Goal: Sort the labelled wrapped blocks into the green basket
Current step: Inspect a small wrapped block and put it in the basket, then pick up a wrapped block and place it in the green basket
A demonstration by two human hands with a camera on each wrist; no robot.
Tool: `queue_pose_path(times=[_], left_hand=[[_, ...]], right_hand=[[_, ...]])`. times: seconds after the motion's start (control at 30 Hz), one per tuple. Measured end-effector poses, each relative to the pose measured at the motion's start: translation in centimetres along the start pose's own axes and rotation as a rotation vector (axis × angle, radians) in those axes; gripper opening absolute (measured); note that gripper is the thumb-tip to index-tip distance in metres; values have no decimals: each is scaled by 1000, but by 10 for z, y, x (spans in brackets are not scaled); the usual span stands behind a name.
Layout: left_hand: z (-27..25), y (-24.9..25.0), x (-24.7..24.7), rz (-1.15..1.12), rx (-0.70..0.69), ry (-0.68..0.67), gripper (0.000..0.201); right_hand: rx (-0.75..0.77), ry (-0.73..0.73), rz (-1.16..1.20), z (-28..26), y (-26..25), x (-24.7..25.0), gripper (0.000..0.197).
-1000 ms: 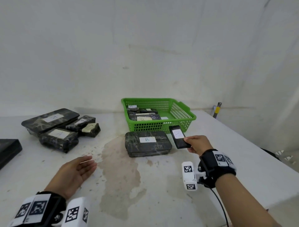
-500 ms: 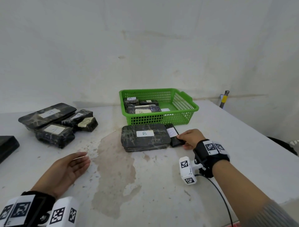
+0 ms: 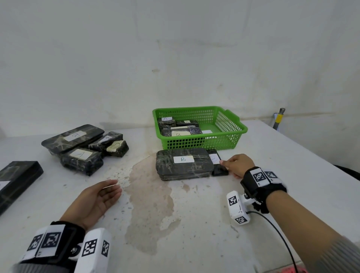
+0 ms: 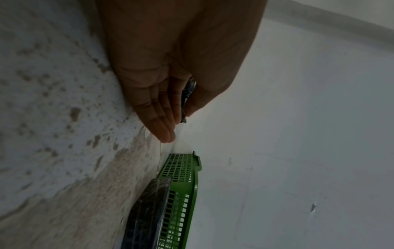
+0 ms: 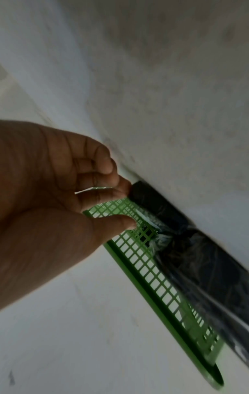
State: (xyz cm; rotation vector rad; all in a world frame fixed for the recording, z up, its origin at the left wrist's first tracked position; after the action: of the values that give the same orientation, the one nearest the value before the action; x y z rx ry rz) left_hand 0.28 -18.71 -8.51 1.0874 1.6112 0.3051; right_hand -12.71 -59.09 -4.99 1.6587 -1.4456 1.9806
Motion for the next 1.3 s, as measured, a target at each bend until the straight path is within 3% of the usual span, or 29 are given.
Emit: queue_pose_path(times=[0.2, 0.37, 0.53, 0.77, 0.9, 1.0, 1.17, 1.3], left_hand=[[-4, 1, 4, -74, -14, 27, 22], [-12, 7, 6, -21, -18, 34, 17], [-17, 56, 14, 179, -209, 51, 10], [38, 149, 56, 549, -423, 307, 8], [73, 162, 57, 757, -388, 317, 30], [99, 157, 60, 835, -322, 323, 44], [109, 156, 73, 776, -315, 350, 35], [96, 152, 67, 622, -226, 226, 34]], right_hand=[[133, -12, -40, -34, -39, 11, 21], [270, -206, 39, -82, -104, -22, 27], [324, -386, 129, -112, -175, -82, 14], [192, -604, 442, -117, -261, -176, 20], [105, -678, 464, -108, -291, -212, 35], [99, -703, 511, -104, -303, -227, 24], [159, -637, 577, -96, -301, -227, 16], [198, -634, 608, -99, -294, -214, 14]])
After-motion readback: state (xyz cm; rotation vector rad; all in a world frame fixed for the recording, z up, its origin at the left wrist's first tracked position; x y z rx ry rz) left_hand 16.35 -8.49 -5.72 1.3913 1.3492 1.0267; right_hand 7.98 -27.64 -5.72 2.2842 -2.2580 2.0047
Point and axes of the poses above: each hand's wrist, its own z-axis towards the middle knuckle, its own x-axis out of the back of the hand, y = z × x, the point moved 7 cm from there along z, towards the middle knuckle, and after that the axes turned 15 degrees about -z, right-handed, at the moved point
